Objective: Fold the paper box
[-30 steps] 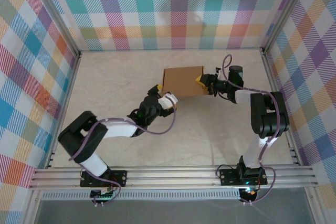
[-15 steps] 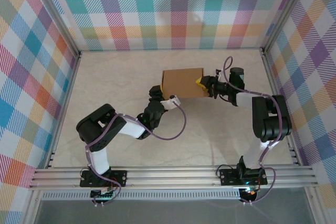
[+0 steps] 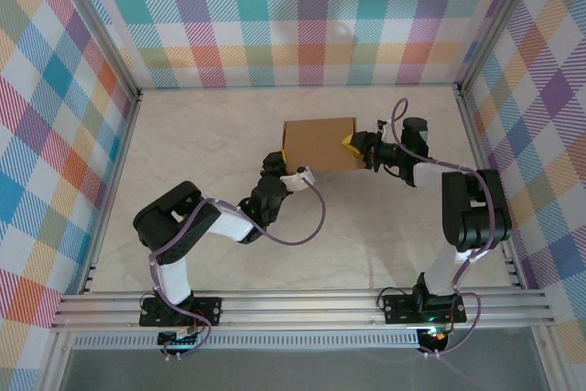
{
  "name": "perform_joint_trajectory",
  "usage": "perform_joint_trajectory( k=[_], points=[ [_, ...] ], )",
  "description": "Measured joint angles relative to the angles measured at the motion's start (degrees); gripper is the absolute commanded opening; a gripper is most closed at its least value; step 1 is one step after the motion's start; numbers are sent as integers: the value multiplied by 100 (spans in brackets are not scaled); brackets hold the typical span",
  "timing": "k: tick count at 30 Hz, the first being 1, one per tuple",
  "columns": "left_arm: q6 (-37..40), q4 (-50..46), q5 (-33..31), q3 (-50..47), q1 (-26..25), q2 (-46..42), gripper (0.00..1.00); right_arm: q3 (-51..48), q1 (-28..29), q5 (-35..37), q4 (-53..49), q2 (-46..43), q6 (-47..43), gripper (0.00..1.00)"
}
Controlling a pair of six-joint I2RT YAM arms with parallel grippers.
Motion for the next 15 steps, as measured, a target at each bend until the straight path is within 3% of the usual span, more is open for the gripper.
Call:
perform_joint_trajectory(
  k=[15],
  points=[
    [107,-46,7,0,-4,0,26,0,0,15,-11,0,90,43]
  ],
)
